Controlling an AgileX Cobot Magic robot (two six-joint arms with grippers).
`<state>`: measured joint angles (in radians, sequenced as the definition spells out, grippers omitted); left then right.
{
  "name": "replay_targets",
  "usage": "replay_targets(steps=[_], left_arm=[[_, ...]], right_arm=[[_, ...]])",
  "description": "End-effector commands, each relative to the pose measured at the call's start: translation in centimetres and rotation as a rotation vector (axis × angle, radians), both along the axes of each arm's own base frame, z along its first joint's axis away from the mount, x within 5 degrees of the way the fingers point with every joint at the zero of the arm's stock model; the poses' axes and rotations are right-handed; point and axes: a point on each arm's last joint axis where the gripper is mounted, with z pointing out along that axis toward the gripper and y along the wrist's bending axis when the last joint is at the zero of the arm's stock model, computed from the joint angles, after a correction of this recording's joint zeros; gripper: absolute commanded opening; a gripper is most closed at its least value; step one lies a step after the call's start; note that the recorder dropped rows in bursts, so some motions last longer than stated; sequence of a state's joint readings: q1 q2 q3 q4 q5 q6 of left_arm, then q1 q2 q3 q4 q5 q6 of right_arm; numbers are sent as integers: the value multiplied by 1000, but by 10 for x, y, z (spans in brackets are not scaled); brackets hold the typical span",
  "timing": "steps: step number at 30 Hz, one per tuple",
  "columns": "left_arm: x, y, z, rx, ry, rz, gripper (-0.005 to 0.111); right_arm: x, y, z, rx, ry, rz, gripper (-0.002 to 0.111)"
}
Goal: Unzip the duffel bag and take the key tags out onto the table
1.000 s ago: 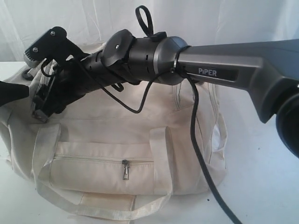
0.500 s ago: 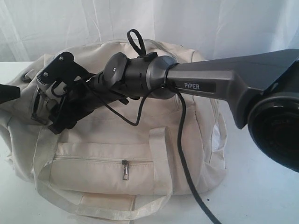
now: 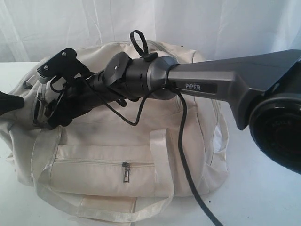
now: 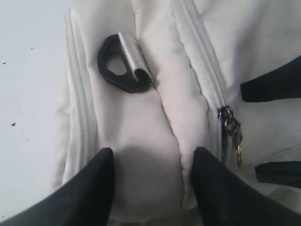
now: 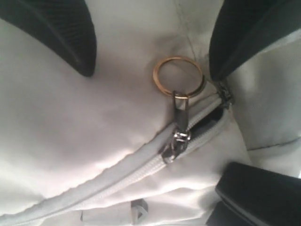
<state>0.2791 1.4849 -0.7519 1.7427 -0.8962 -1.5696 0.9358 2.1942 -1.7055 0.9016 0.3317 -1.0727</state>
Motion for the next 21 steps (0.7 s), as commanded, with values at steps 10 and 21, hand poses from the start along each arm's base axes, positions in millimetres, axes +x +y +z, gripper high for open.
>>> replay_targets(steps=[10, 21], left_arm=[[-2, -3, -1, -6, 3, -21, 45], [-1, -3, -1, -3, 3, -16, 45]], right_arm=[[-2, 14, -16, 7, 77, 29, 50], [-1, 16, -10, 22, 66, 31, 21]])
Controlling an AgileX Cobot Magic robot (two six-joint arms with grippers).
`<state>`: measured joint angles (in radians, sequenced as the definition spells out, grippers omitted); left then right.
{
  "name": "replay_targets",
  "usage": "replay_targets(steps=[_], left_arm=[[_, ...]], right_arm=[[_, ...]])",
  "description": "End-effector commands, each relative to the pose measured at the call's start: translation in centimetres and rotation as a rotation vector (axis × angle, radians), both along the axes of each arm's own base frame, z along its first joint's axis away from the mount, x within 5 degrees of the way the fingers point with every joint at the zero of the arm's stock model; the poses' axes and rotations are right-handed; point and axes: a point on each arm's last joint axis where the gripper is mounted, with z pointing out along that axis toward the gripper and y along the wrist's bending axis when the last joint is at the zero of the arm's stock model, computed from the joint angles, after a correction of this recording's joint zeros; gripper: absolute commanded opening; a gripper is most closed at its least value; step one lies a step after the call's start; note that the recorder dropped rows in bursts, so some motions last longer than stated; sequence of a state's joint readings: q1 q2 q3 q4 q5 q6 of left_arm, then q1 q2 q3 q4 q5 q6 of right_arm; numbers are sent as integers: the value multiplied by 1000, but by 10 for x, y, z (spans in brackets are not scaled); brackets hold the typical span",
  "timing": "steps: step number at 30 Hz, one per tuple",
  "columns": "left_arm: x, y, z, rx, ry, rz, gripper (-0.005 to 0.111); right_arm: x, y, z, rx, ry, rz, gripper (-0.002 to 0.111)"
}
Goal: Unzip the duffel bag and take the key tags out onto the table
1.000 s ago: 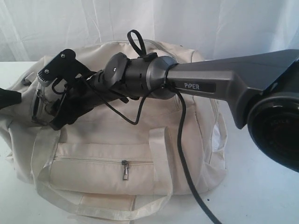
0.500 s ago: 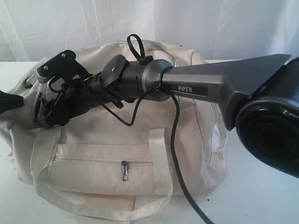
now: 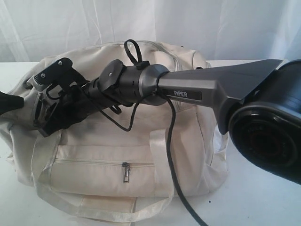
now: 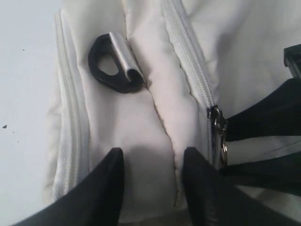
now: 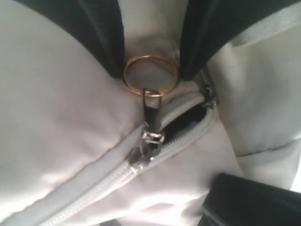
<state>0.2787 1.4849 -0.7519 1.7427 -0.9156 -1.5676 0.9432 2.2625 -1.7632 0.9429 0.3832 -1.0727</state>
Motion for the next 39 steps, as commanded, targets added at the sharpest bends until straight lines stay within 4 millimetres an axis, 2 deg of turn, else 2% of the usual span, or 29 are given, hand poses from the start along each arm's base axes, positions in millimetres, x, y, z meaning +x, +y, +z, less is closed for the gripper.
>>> replay_targets(steps=[1, 5, 10, 17, 21, 23, 25, 27, 30, 39], left_arm=[[-1, -1, -2, 8, 6, 0, 45], [-1, -1, -2, 9, 6, 2, 45], [-1, 0, -2, 14, 7, 8, 45], [0, 0, -3, 18, 7, 13, 45], [-1, -2, -2, 1, 5, -8, 45], [-2, -2, -1, -5, 4, -15, 40], [-2, -3, -1, -12, 3, -24, 20], [-3, -6, 0, -8, -19, -72, 9], [-3, -7, 0, -8, -22, -79, 7], [-3, -7, 0, -8, -22, -79, 7]], right_arm=[[0, 4, 10, 30, -6, 1, 19], [0, 4, 20, 49, -16, 3, 12], [-1, 4, 23, 48, -12, 17, 6], [-5, 4, 22, 33, 3, 50, 5], [1, 4, 24, 52, -45, 0, 5], [8, 3, 28, 74, -92, -54, 5], [12, 2, 36, 86, -185, -75, 5], [16, 1, 41, 94, -239, -94, 5], [22, -1, 45, 112, -300, -156, 5], [37, -1, 74, 197, -446, -277, 5]])
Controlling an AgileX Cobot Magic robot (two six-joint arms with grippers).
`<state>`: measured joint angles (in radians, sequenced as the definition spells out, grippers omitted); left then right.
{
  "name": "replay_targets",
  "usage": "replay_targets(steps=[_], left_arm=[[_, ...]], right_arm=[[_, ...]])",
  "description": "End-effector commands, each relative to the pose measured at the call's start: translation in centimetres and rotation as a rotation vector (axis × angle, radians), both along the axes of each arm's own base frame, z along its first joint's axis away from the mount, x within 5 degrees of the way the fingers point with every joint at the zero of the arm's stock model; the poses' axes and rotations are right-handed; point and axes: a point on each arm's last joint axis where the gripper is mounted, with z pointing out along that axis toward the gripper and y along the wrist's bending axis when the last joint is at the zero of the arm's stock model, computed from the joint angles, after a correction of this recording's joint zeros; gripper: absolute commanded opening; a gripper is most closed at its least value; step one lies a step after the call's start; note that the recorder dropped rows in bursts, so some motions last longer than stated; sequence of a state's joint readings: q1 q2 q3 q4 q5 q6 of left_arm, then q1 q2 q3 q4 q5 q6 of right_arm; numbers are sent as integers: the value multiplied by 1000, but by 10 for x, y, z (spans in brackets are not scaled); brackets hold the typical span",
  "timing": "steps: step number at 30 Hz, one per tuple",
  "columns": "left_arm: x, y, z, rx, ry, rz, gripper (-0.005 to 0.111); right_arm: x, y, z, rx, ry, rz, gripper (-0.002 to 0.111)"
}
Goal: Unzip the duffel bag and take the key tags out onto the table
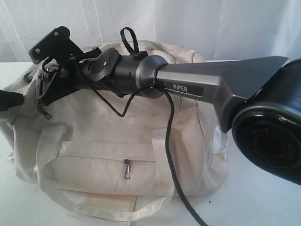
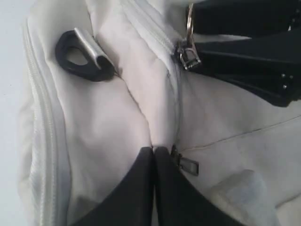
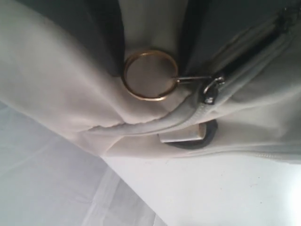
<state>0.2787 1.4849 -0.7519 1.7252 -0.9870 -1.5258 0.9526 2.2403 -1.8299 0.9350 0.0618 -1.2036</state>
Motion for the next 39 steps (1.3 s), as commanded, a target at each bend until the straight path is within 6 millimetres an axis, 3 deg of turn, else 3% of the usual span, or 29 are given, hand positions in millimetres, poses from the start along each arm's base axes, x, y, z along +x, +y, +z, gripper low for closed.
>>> replay_targets(steps=[1, 8, 12, 17, 20, 23, 27, 29, 33, 39], left_arm=[[-2, -1, -3, 20, 8, -15, 7], [-5, -8, -1, -39, 7, -84, 7], [-5, -8, 0, -31, -8, -102, 8], [-6, -10, 1, -45, -13, -126, 27], [-6, -9, 0, -36, -12, -115, 31], [-4, -7, -1, -15, -9, -89, 25], [-3, -5, -2, 5, -12, -77, 8], [-5, -8, -1, 4, -32, -115, 6], [-5, -9, 0, 9, -46, -134, 21], [-2, -8, 3, 0, -92, -110, 59]], right_arm=[[13, -5, 31, 97, -106, -108, 5], [14, -2, 49, 141, -132, -108, 5], [13, -1, 49, 137, -124, -91, 5], [14, -2, 50, 145, -136, -109, 5], [20, -6, 54, 167, -167, -161, 5], [23, -8, 54, 166, -168, -167, 5], [24, -9, 54, 165, -167, -169, 5], [23, -8, 53, 159, -159, -155, 5], [21, -7, 51, 151, -146, -136, 5], [20, -6, 50, 144, -136, -121, 5]])
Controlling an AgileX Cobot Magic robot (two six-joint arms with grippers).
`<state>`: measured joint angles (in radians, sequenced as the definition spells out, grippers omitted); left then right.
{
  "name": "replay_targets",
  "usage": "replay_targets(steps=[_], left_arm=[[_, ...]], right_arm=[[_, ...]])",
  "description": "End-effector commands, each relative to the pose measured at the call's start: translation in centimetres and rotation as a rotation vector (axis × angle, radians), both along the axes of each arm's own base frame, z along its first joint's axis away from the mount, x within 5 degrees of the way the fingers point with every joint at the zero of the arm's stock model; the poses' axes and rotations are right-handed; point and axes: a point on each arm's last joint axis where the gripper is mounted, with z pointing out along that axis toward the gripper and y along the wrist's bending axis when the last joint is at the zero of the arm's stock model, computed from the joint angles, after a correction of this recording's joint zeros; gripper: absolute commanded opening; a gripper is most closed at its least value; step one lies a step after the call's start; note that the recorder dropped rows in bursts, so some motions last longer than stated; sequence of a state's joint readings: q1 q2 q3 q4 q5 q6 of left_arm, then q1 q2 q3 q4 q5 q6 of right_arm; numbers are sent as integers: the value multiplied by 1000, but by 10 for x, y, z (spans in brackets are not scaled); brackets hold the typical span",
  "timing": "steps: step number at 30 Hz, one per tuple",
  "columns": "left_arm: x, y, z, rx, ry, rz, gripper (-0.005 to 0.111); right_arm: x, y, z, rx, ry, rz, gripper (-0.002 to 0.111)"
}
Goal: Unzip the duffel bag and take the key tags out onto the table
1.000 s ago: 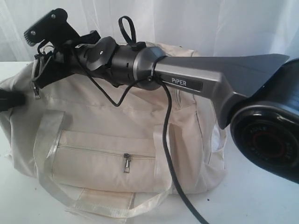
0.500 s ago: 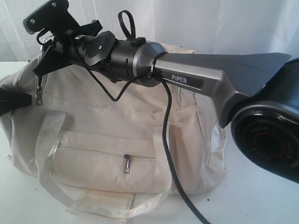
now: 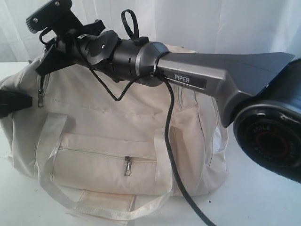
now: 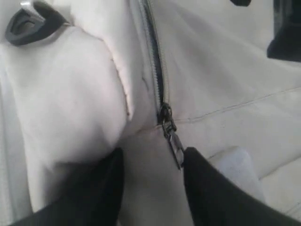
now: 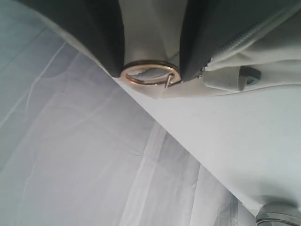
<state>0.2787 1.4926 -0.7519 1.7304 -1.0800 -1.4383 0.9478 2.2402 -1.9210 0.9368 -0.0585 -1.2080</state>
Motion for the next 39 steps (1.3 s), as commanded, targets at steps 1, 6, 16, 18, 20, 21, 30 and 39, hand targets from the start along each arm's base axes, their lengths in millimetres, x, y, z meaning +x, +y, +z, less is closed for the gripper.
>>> replay_targets(steps=[1, 6, 16, 18, 20, 21, 30, 39], left_arm=[[2, -1, 3, -1, -61, 6, 60], [7, 1, 2, 105, -142, 32, 60], [19, -15, -1, 270, -198, 107, 11], [18, -16, -2, 293, -199, 83, 0], [18, -15, -3, 301, -196, 85, 0], [18, -15, -3, 304, -196, 83, 0], [8, -1, 24, 464, -262, 215, 13], [-17, 11, 63, 401, -262, 476, 64]], right_arm=[[6, -7, 13, 28, -16, -21, 5], [4, -5, 12, 16, 0, 5, 5], [3, -5, 11, 13, 6, 13, 5], [3, -5, 11, 13, 6, 13, 5], [3, -5, 11, 13, 6, 13, 5], [3, -5, 11, 13, 6, 13, 5], [4, -8, 17, 22, 0, 8, 5], [7, -11, 17, 22, -1, 0, 5]])
